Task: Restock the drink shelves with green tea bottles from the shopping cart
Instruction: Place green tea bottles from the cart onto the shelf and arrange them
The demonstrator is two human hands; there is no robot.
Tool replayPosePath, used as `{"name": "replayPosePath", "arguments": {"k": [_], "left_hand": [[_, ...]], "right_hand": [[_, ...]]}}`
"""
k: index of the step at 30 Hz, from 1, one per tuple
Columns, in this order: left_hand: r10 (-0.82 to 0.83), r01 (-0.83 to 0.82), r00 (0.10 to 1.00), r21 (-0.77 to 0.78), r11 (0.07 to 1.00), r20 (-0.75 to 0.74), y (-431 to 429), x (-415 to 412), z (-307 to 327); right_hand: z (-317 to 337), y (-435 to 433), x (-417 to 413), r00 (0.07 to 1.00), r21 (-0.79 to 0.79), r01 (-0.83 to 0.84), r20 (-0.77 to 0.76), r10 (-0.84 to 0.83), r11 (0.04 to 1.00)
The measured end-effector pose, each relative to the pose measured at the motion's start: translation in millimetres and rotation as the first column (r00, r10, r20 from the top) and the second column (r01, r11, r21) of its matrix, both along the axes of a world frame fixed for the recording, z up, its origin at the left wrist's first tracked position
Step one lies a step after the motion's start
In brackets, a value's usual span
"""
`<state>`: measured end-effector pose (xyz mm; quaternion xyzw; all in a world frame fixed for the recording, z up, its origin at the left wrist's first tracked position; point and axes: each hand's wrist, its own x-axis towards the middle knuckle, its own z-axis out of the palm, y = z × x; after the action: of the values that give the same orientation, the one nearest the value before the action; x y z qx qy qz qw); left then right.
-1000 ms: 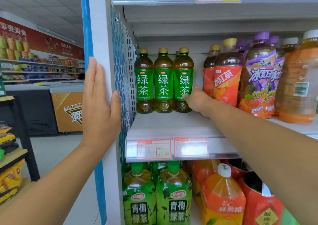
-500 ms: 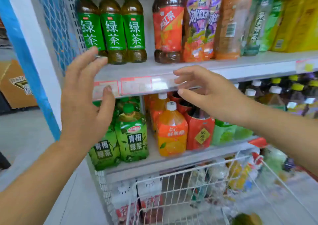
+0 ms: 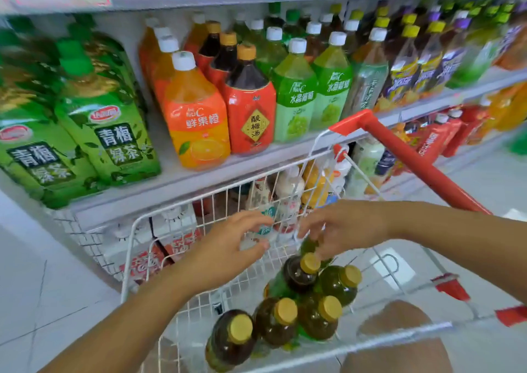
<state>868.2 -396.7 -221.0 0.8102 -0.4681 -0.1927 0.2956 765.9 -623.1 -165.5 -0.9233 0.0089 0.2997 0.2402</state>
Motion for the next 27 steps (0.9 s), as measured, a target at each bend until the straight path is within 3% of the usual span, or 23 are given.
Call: {"name": "replayPosePath", "arguments": {"k": [3,8,13,15,18,19,21,23,27], "left_hand": [[0.012,-0.009,0.993,0.032,0.999,-0.117,-8,-1,-12],[0.048,-0.027,0.933,0.064,0.998,-0.357,-13,0,-31],[-0.055,0.109,0.898,0.101,0.989,-0.436,-6,4,-41],[0.007,-0.001,0.874,0.013,1.000,-0.487,-10,5,-37],[0.207,-0.263,0.895,-0.095,0.960,-0.396,-9,14,-34],[0.253,-0.315,0.892,-0.113,0.942,-0.374,-8,17,-33],[0.315,-0.397,0.849,-0.118,0.910,-0.425,-4,23,-33],[0.346,-0.455,0.807,-0.131,0.881,-0.478,-2,26,-30],[0.348,-0.482,0.805,-0.186,0.856,-0.480,-1,30,-21]], "right_hand": [[-28,13,-6,0.991,-0.125,-0.097,-0.102,0.084,0.987],[-49,28,-2,0.977,-0.276,-0.094,0.157,0.142,0.957],[-5,28,8,0.898,-0.082,0.019,0.440,0.019,0.996],[13,30,13,0.844,0.057,0.082,0.527,-0.100,0.995],[24,25,22,0.847,0.285,0.167,0.448,-0.285,0.944],[24,20,23,0.874,0.252,0.191,0.396,-0.281,0.949],[16,6,22,0.948,-0.083,0.158,0.291,-0.127,0.984],[-1,-4,16,0.991,-0.373,0.066,0.132,-0.018,0.926],[-41,-5,12,0.998,-0.459,-0.054,-0.055,0.032,0.887]]}}
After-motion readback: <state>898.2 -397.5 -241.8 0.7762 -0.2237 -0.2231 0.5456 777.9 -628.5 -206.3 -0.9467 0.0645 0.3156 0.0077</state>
